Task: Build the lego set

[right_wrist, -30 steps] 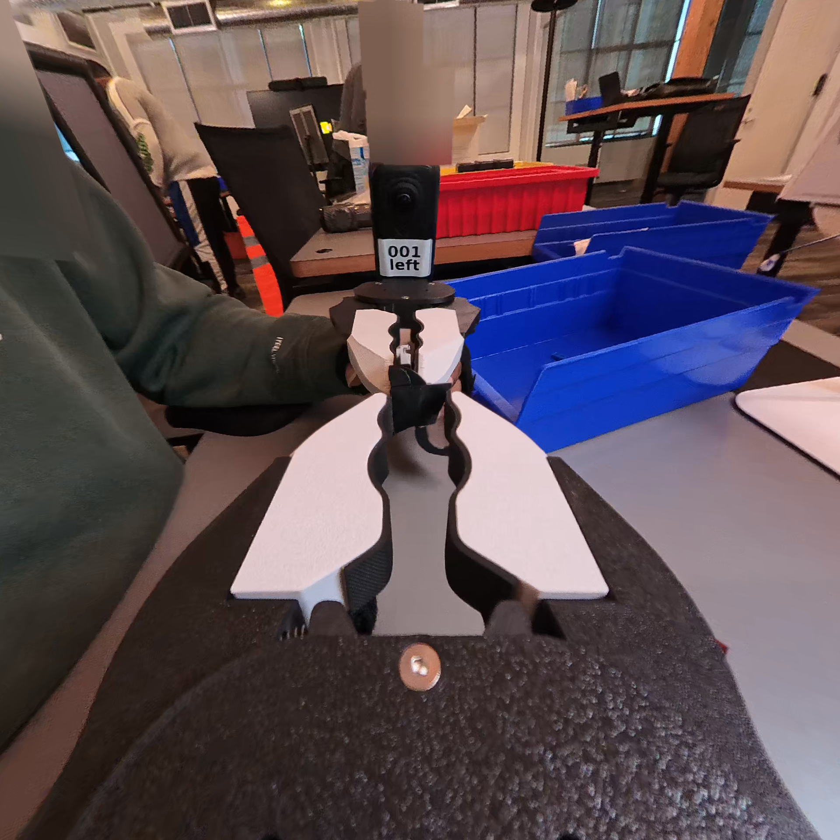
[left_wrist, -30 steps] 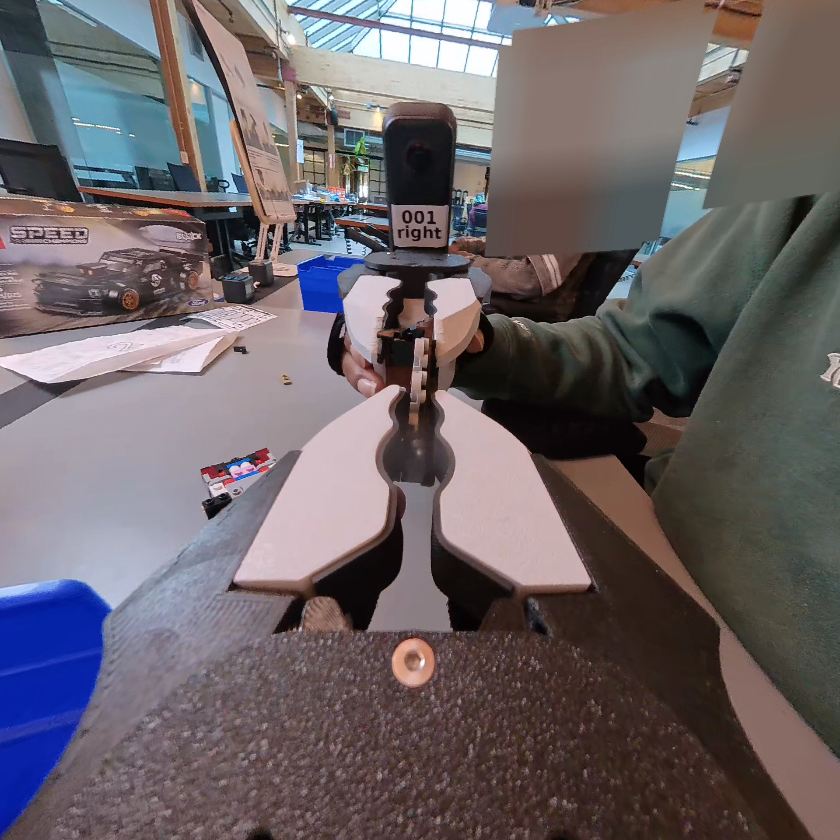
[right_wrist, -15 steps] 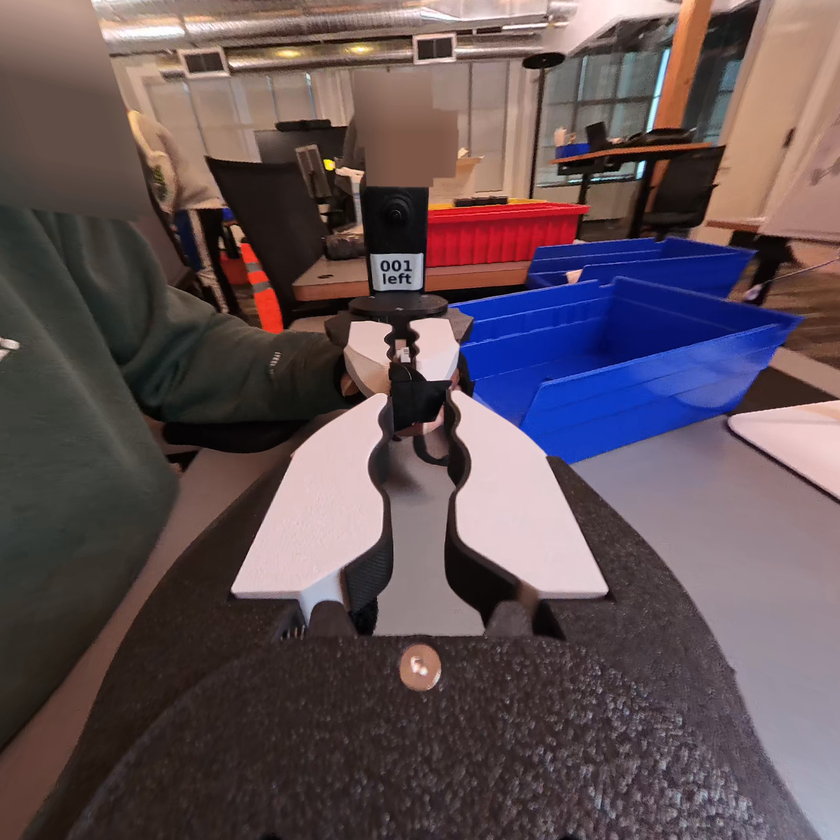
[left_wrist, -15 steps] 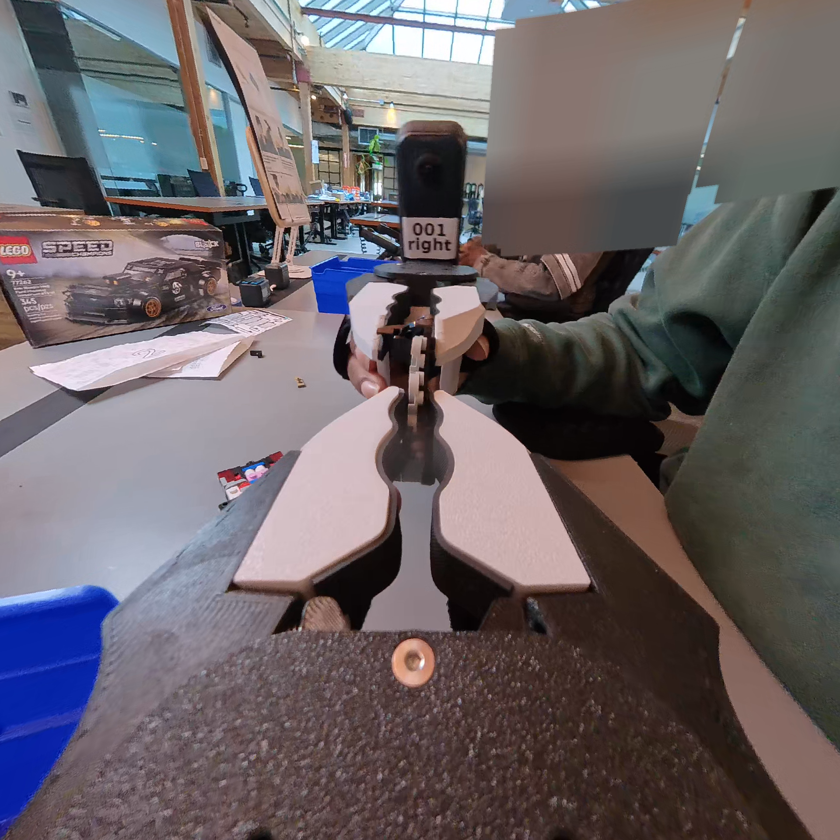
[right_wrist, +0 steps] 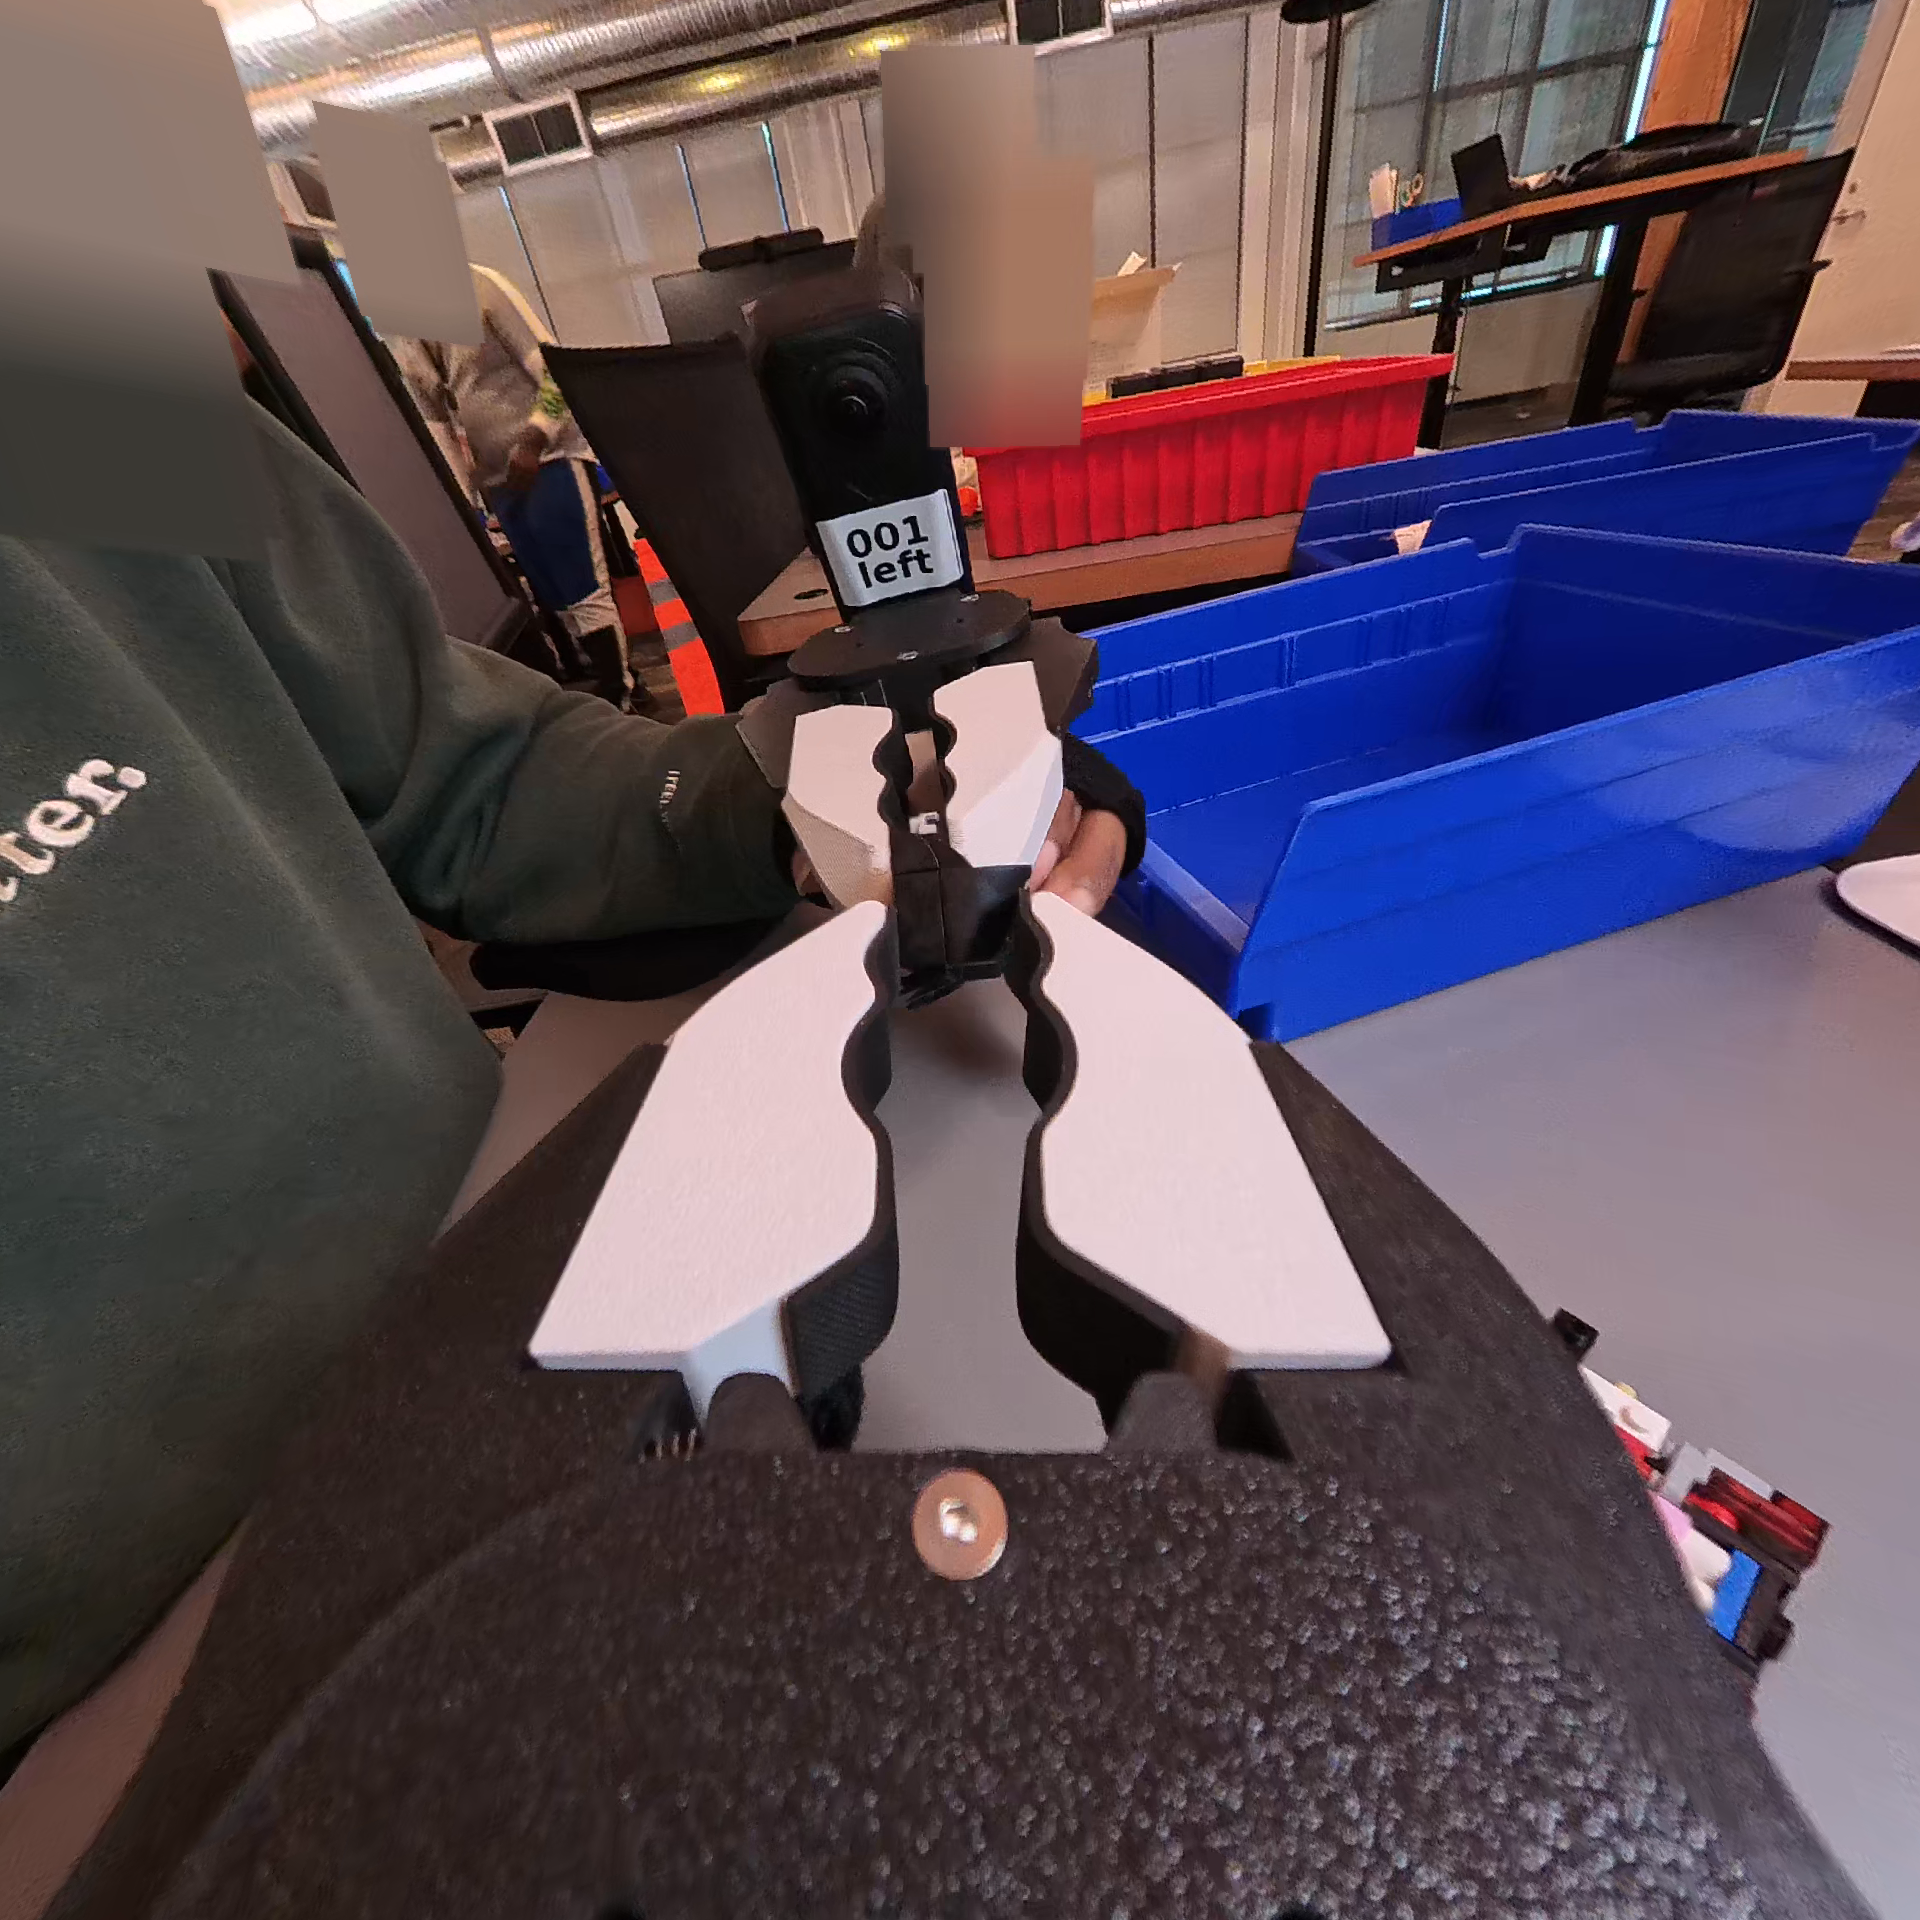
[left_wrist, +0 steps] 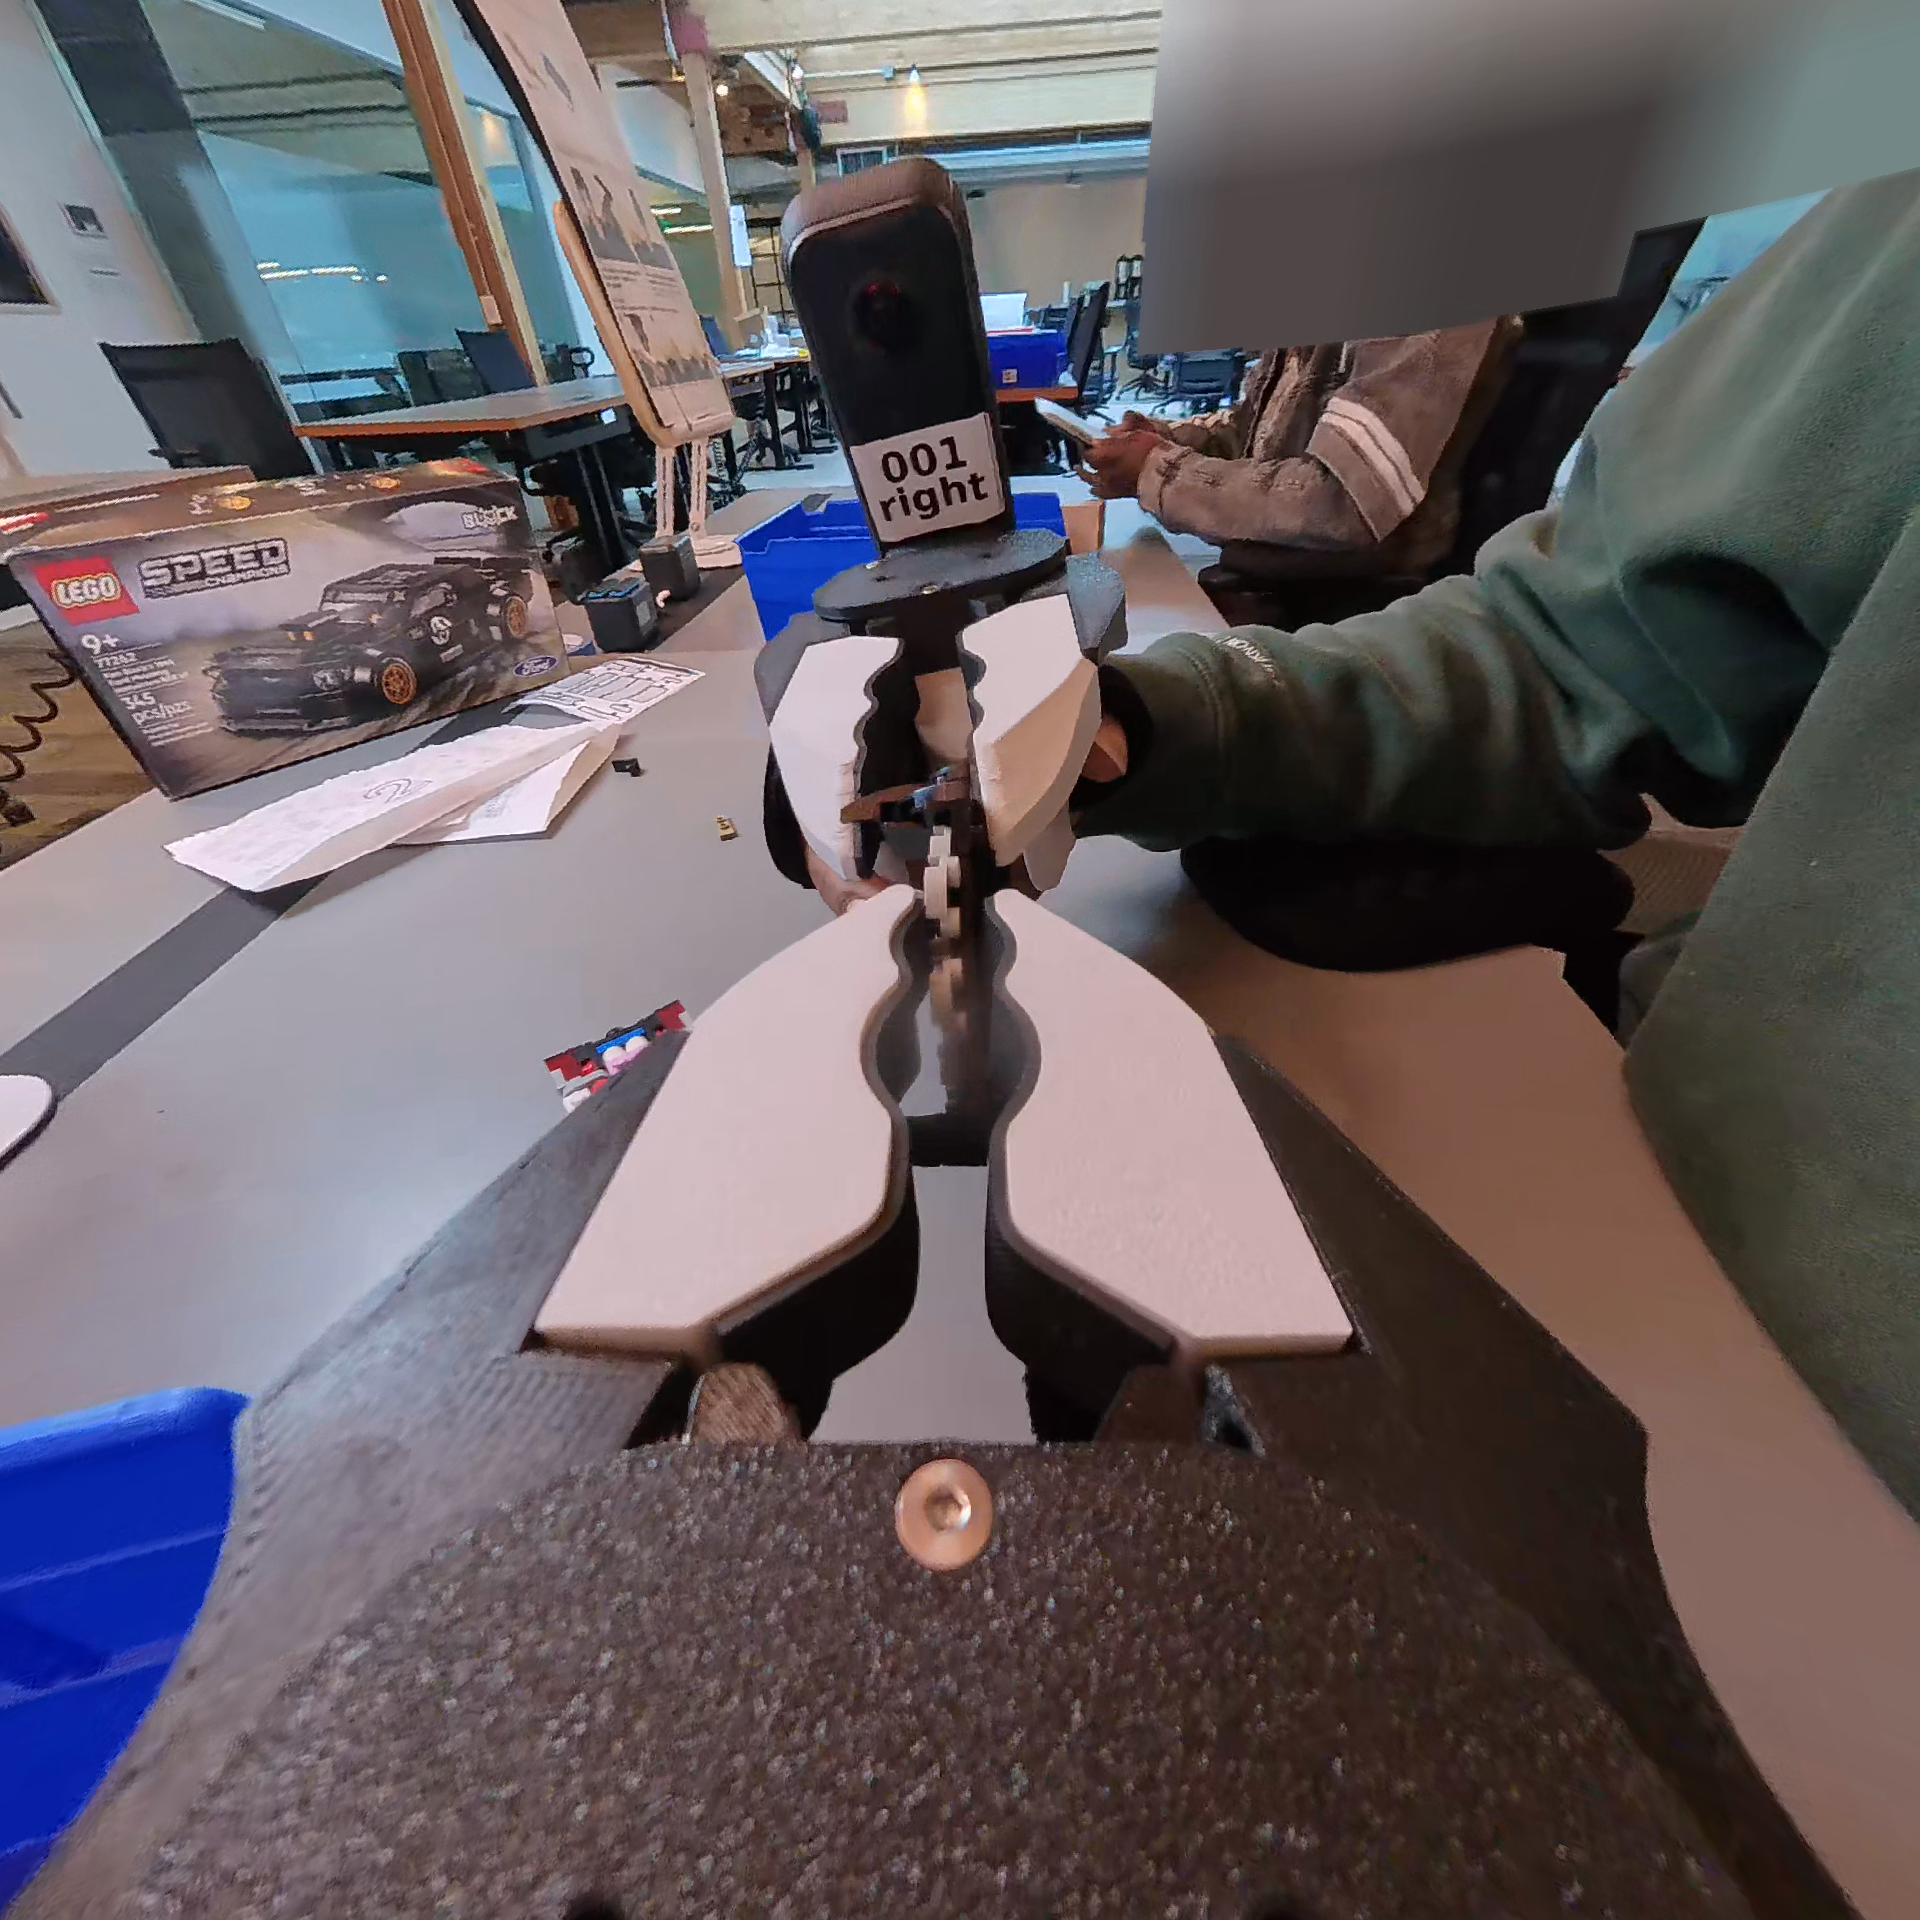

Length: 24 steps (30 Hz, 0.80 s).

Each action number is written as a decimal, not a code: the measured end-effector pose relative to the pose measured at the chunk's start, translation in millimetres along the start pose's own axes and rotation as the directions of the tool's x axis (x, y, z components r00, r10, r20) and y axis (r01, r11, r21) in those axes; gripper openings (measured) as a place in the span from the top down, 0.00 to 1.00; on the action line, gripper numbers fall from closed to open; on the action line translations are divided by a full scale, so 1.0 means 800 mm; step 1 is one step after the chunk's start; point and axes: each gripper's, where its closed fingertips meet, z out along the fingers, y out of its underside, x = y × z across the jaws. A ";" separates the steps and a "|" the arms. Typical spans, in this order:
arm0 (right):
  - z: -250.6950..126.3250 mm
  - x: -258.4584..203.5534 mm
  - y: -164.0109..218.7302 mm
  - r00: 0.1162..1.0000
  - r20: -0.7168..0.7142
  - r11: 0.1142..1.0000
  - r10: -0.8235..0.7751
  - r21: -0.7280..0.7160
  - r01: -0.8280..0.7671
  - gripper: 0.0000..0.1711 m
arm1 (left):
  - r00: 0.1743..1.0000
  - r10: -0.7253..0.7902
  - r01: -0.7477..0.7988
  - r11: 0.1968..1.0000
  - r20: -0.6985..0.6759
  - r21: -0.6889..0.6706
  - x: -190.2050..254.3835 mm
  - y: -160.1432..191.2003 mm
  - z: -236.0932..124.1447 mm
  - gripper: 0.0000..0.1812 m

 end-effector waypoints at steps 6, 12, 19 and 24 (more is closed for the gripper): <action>-0.001 0.007 0.008 0.998 -0.011 0.998 0.059 -0.035 -0.059 0.88 | 0.999 0.014 -0.013 0.999 0.032 -0.033 -0.007 0.007 0.002 0.96; 0.005 0.004 0.026 0.998 -0.002 0.991 0.066 -0.120 -0.066 0.88 | 1.000 0.004 -0.002 0.995 0.016 -0.097 -0.004 0.022 0.006 0.92; 0.002 0.007 0.030 0.998 -0.019 0.987 0.052 -0.152 -0.054 0.88 | 1.000 0.001 0.000 0.993 0.004 -0.118 -0.001 0.027 0.008 0.96; 0.001 0.003 0.031 0.999 -0.006 0.985 0.036 -0.166 -0.036 0.88 | 1.000 0.001 -0.003 0.992 -0.015 -0.122 0.003 0.028 0.009 0.96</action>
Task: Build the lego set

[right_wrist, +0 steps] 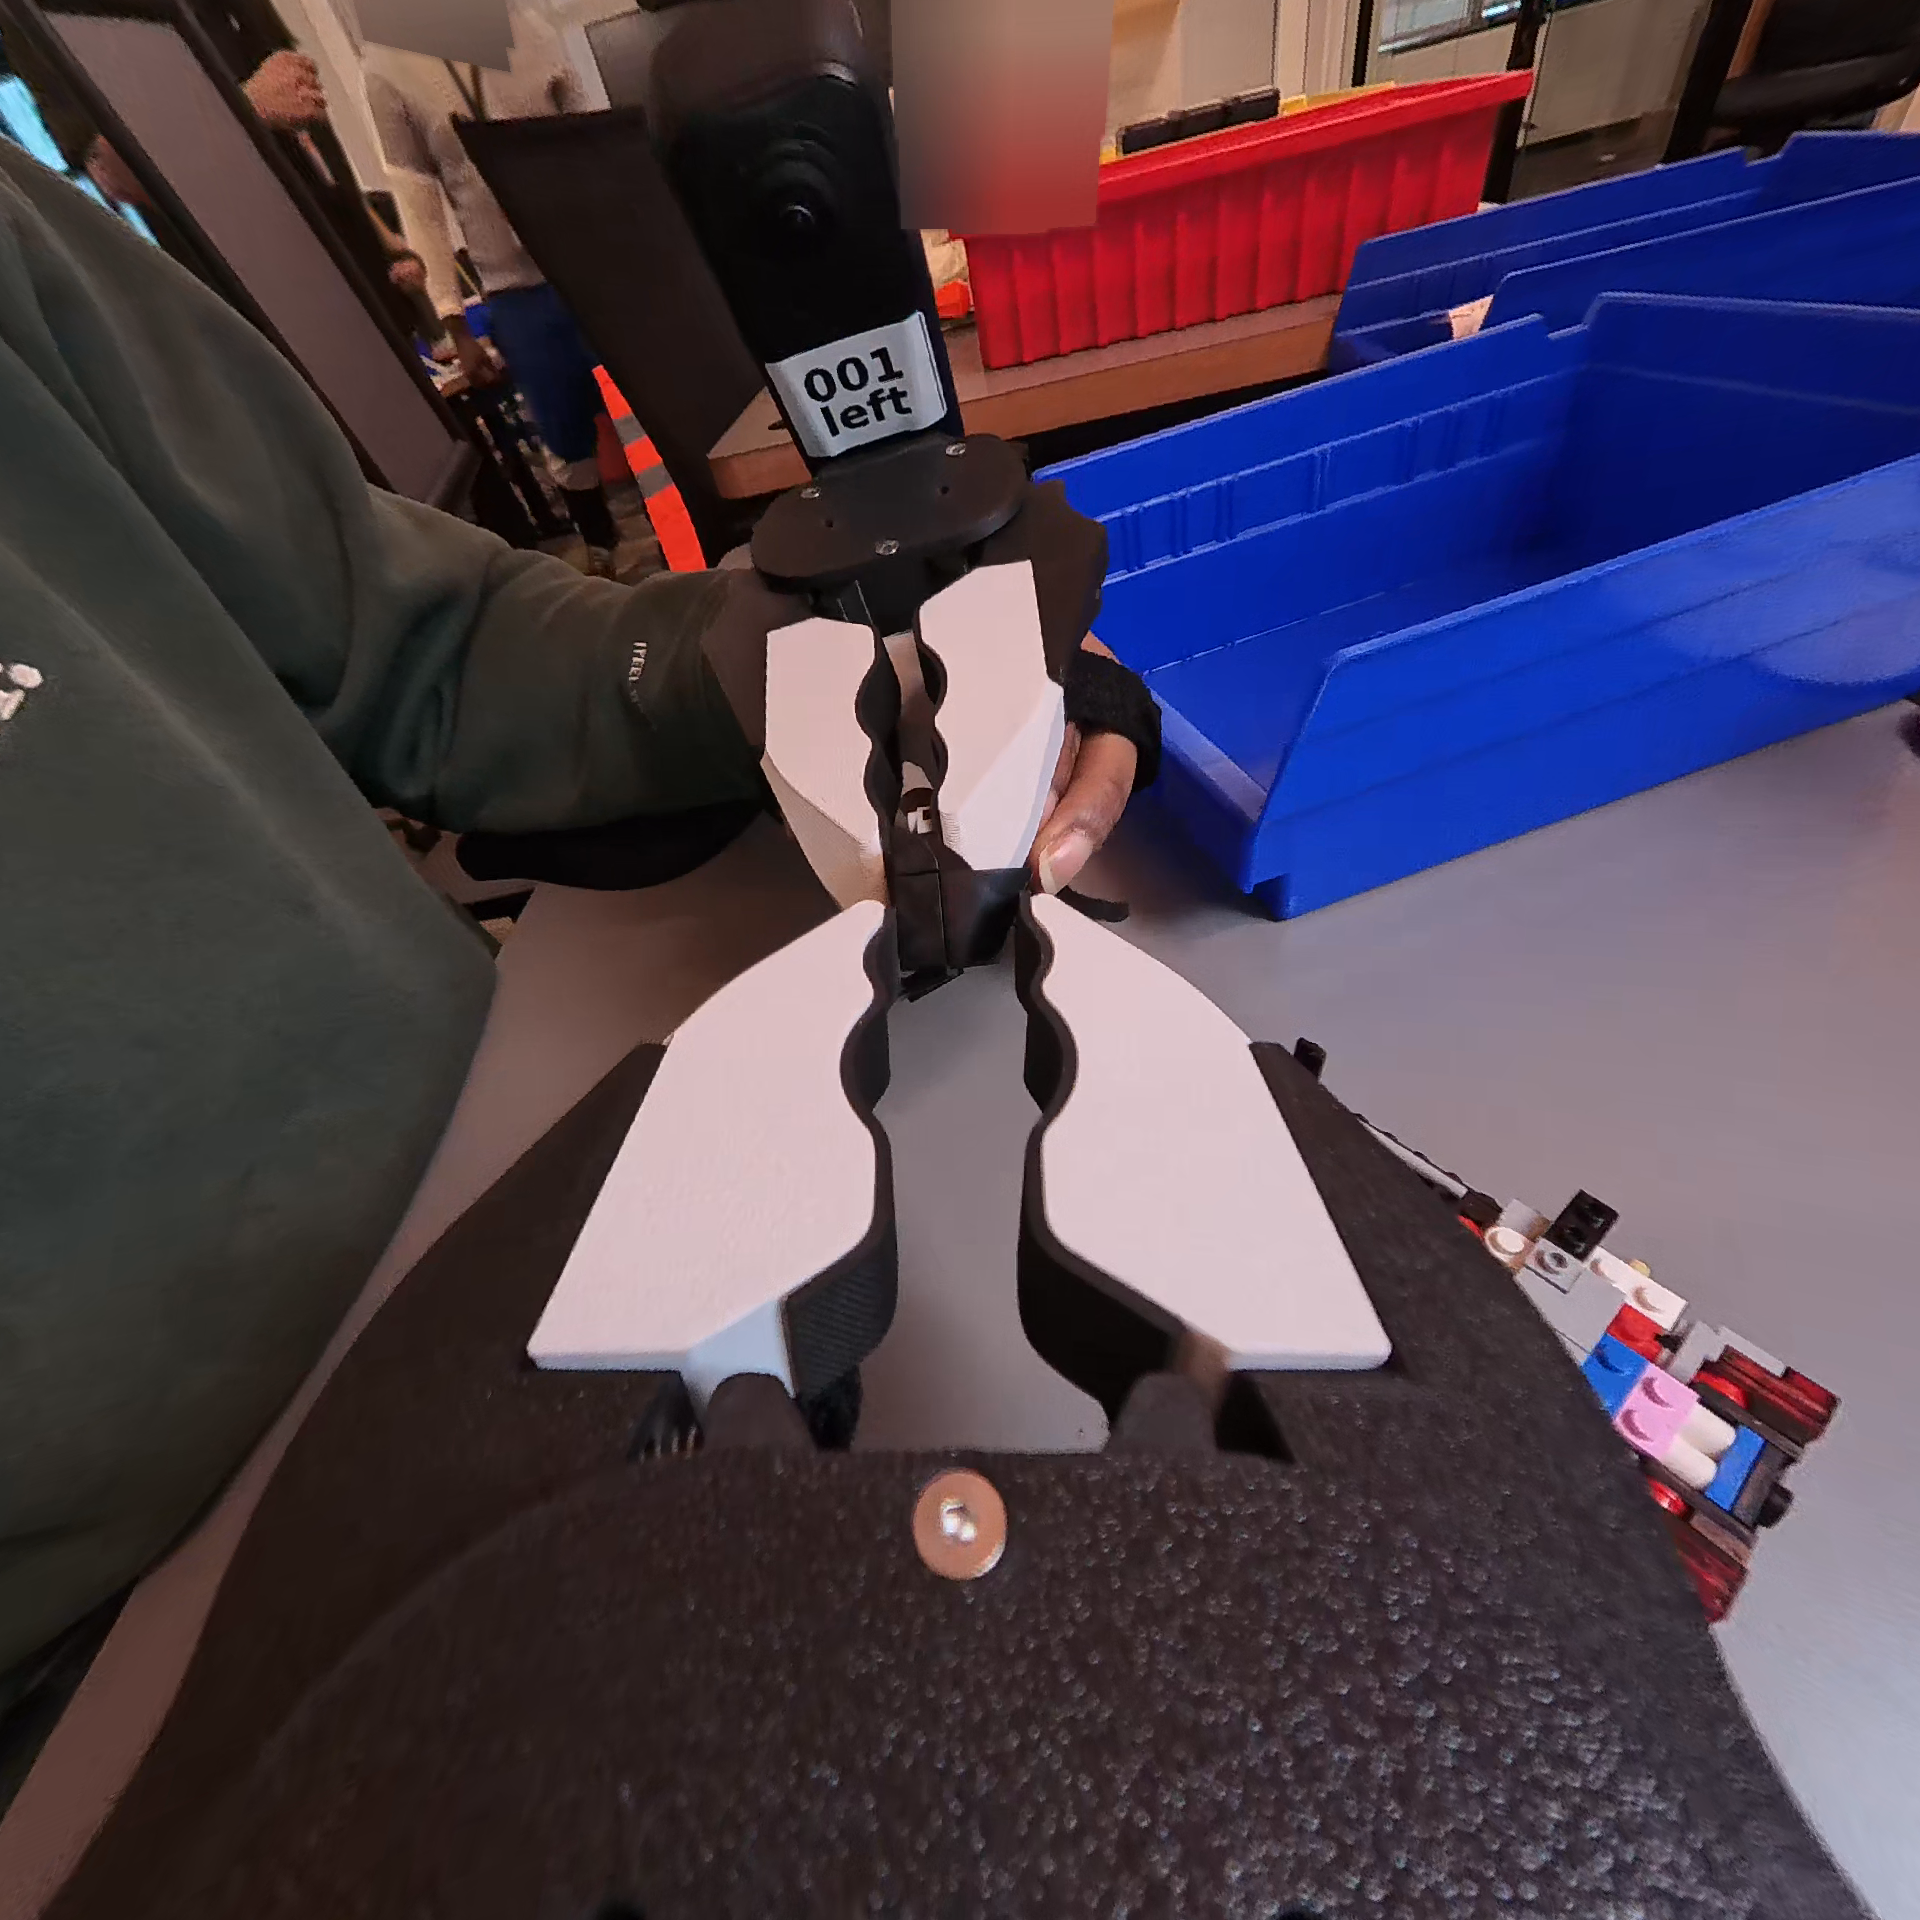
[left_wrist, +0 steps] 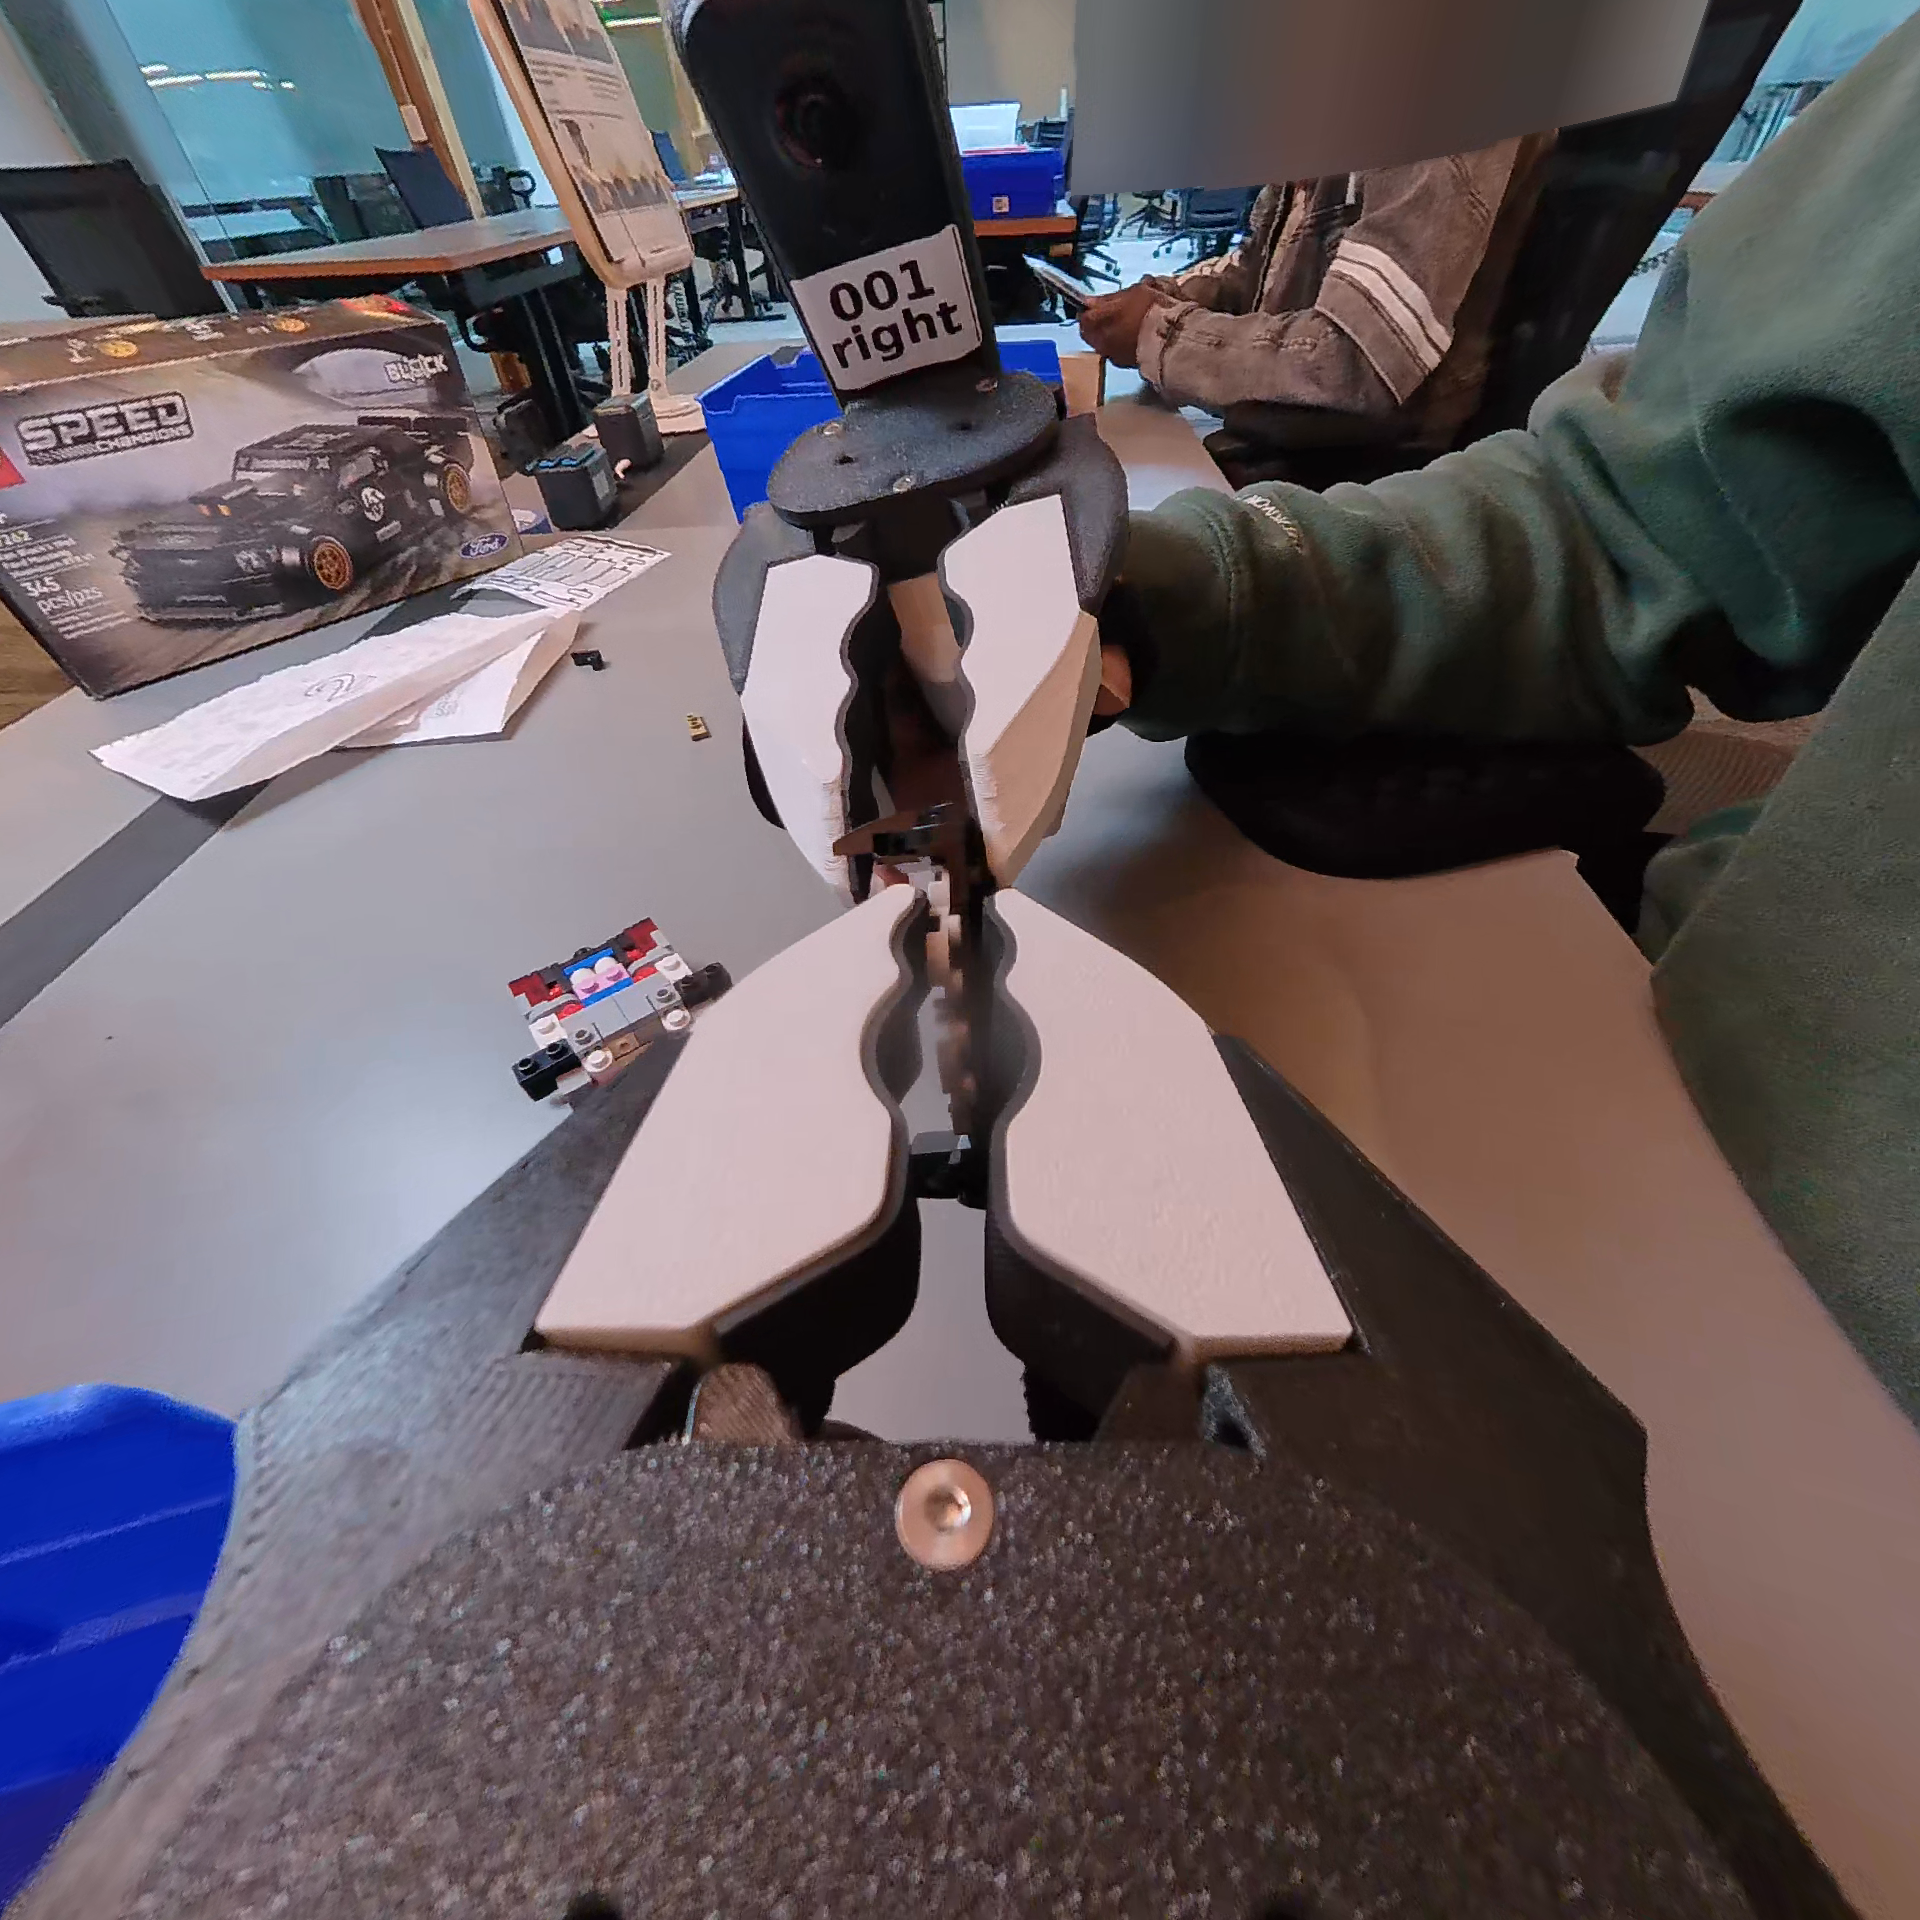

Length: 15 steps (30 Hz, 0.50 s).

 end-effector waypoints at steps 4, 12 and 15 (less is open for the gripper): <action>0.001 -0.002 0.000 1.000 0.005 1.000 -0.009 -0.002 0.009 0.87 | 1.000 -0.015 0.015 1.000 -0.023 -0.003 0.003 0.001 0.000 0.96; -0.001 0.005 -0.006 1.000 -0.022 0.999 0.002 0.033 -0.001 0.88 | 0.997 -0.078 0.078 0.996 -0.013 0.033 -0.005 -0.003 -0.003 0.96; -0.005 0.008 -0.007 0.999 -0.004 0.998 0.051 0.044 -0.051 0.88 | 0.998 -0.058 0.057 0.998 0.013 0.034 -0.008 -0.003 -0.004 0.95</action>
